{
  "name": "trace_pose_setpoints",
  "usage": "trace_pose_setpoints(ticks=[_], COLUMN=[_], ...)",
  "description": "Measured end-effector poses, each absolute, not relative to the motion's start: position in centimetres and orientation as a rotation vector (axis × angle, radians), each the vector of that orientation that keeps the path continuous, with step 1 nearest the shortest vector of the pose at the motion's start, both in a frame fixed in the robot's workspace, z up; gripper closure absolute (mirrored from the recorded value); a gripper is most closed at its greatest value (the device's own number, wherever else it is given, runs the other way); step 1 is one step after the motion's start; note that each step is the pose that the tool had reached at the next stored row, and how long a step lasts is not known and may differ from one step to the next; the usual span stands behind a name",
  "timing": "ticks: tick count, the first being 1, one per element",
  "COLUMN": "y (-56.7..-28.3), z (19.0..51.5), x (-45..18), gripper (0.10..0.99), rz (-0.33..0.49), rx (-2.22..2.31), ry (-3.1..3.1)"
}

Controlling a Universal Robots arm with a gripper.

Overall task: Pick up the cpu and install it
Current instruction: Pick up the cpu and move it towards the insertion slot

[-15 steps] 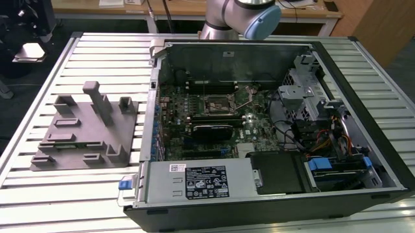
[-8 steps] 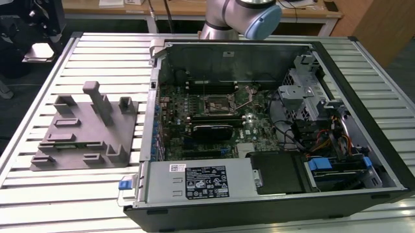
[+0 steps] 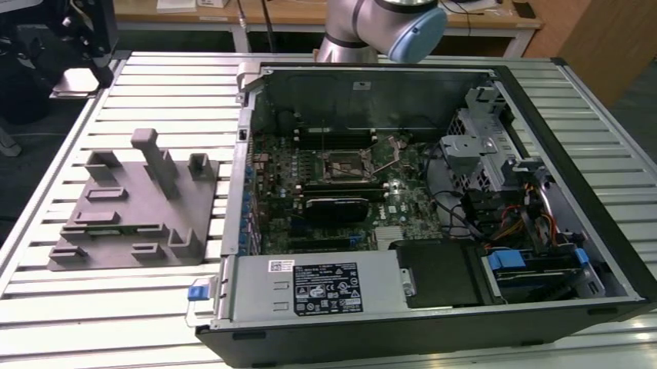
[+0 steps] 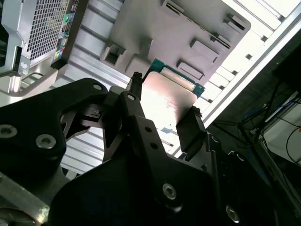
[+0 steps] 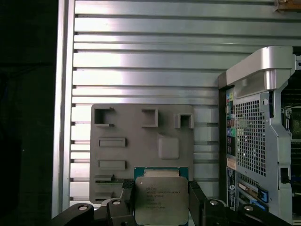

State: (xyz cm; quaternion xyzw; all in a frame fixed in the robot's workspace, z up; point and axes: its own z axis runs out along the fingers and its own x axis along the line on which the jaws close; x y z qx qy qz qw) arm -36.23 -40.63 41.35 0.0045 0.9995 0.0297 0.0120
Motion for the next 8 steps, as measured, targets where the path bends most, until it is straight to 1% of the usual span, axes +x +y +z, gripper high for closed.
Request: trace_pose_setpoints(ticks=[8], y=[-40.6], z=[41.3], x=[-35.0], gripper=[0.545], rz=[0.093], rx=[0.014], ry=[3.116])
